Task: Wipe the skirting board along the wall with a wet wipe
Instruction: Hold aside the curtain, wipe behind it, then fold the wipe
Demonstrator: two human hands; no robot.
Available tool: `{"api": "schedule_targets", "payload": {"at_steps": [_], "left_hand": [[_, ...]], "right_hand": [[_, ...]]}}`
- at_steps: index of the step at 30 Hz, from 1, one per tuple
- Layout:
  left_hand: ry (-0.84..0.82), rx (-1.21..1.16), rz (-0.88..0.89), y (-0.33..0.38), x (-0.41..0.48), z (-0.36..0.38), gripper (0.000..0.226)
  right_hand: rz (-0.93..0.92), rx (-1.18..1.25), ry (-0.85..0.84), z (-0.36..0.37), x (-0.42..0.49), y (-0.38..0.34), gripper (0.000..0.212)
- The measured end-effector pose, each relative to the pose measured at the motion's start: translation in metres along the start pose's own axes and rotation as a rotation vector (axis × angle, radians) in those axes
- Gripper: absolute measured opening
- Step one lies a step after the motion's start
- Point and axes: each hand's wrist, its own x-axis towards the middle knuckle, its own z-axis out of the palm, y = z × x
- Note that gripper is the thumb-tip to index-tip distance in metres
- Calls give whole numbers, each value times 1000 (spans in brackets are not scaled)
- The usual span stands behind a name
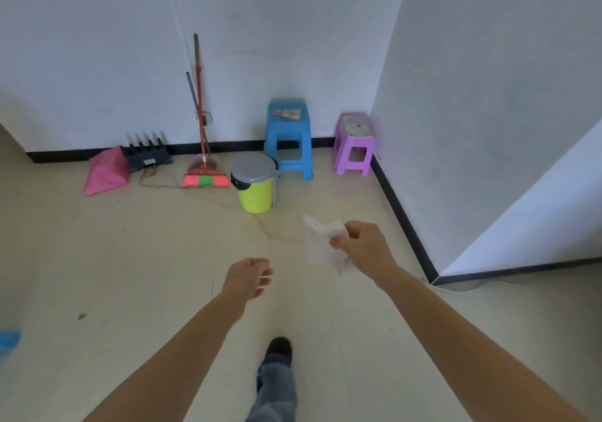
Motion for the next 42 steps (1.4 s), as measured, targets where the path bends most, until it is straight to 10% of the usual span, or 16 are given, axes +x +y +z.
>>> {"api": "schedule_targets", "payload": {"at_steps": [19, 29, 42], "left_hand": [[-113, 907, 512, 330, 446, 267, 24], [3, 880, 323, 438, 663, 366, 23], [-92, 987, 121, 530, 930, 448, 27]], "right_hand": [[152, -143, 152, -151, 520, -29, 20], [215, -243, 135, -265, 790, -19, 35], [359, -327, -56, -243, 1118, 18, 25]]}}
